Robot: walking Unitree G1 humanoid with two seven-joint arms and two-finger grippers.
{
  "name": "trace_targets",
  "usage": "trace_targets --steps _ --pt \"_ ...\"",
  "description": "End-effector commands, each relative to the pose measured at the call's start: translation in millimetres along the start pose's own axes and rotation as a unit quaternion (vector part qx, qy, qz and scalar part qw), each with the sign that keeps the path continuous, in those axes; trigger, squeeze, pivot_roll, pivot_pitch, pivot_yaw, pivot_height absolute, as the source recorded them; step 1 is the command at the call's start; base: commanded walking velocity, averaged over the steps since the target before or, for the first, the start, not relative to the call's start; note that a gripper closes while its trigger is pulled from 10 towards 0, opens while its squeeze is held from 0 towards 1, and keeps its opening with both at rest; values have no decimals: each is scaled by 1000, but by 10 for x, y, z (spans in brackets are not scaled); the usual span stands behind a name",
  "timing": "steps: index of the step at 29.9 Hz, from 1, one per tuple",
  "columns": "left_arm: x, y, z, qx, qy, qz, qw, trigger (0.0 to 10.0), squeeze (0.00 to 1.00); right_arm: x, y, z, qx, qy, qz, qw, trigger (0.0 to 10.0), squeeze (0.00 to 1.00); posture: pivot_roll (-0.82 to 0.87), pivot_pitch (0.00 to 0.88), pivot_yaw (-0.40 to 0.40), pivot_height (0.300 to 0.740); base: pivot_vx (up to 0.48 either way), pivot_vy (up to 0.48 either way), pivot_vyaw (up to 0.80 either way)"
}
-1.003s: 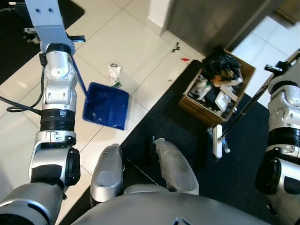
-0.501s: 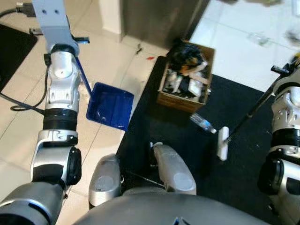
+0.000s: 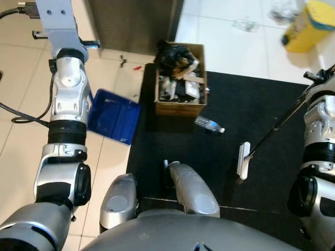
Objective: Sweep floor
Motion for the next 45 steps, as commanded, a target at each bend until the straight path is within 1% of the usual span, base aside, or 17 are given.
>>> trace_targets --steps 1,5,6,12,16,23,24,25,26,27,28,29,31,32,34,36,45 --pt "6 74 6 1 0 18 1000 10000 0 6 73 0 -3 -3 15 1000 10000 0 111 39 -58 740 0 0 -775" --pt "3 64 0 1 2 17 1000 10000 0 8 71 -33 -2 1 16 1000 10000 0 111 40 -60 740 0 0 -775" --pt "2 58 -3 0 4 16 1000 10000 0 10 81 -68 -5 7 19 1000 10000 0 111 40 -60 740 0 0 0" --pt "1 54 -4 0 5 15 1000 10000 0 9 86 -129 -10 17 22 1000 10000 0 109 41 -61 740 0 0 0" --pt "-1 50 -11 -1 9 15 1000 10000 0 12 87 -213 -8 26 23 999 10000 0 114 41 -62 740 0 0 0" --pt "-3 45 -25 -1 12 14 1000 10000 0 17 93 -267 -5 33 25 999 10000 0 116 41 -61 740 0 0 0" --pt "-4 35 -43 2 16 12 1000 10000 0 14 115 -342 -3 49 31 998 10000 0 117 41 -60 740 0 0 0" --pt "-4 35 -43 2 16 12 1000 10000 0 14 115 -342 -3 49 31 998 10000 0 117 41 -60 740 0 0 0" --pt "-5 24 -60 4 20 9 1000 10000 0 6 143 -429 1 69 39 997 10000 0 117 41 -59 740 0 0 0" --pt "-5 24 -60 4 20 9 1000 10000 0 6 143 -429 1 69 39 997 10000 0 117 41 -59 740 0 0 0" --pt "-7 11 -73 5 22 7 1000 10000 0 -9 170 -525 3 91 47 995 10000 0 119 39 -59 740 0 0 0" --pt "-7 11 -73 5 22 7 1000 10000 0 -9 170 -525 3 91 47 995 10000 0 119 39 -59 740 0 0 0" --pt "-16 -12 -79 5 23 1 1000 10000 0 -40 207 -682 9 126 60 990 10000 0 123 38 -59 740 0 0 0" --pt "-16 -12 -79 5 23 1 1000 10000 0 -40 207 -682 9 126 60 990 10000 0 123 38 -59 740 0 0 0" --pt "-29 -29 -71 3 22 -3 1000 10000 0 -46 211 -748 10 137 61 989 10000 0 125 37 -59 740 0 -161 0" --pt "-42 -45 -59 2 19 -6 1000 10000 0 -39 209 -774 9 138 60 989 10000 0 129 37 -59 740 0 -420 0" --pt "-84 -90 6 2 9 -16 1000 10000 0 -24 205 -832 12 144 60 988 10000 0 134 32 -57 740 0 -446 0"
Point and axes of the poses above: a point about 5 cm out from each wrist's last joint towards the gripper, its own x axis pointing out of the wrist towards the gripper, its own y axis along the axis of the wrist's last joint, z = x × y, the point moved 4 cm from there along x, pointing out of the wrist towards the gripper, and after that the axes turned 9 degrees about x, right-handed, at the moved point
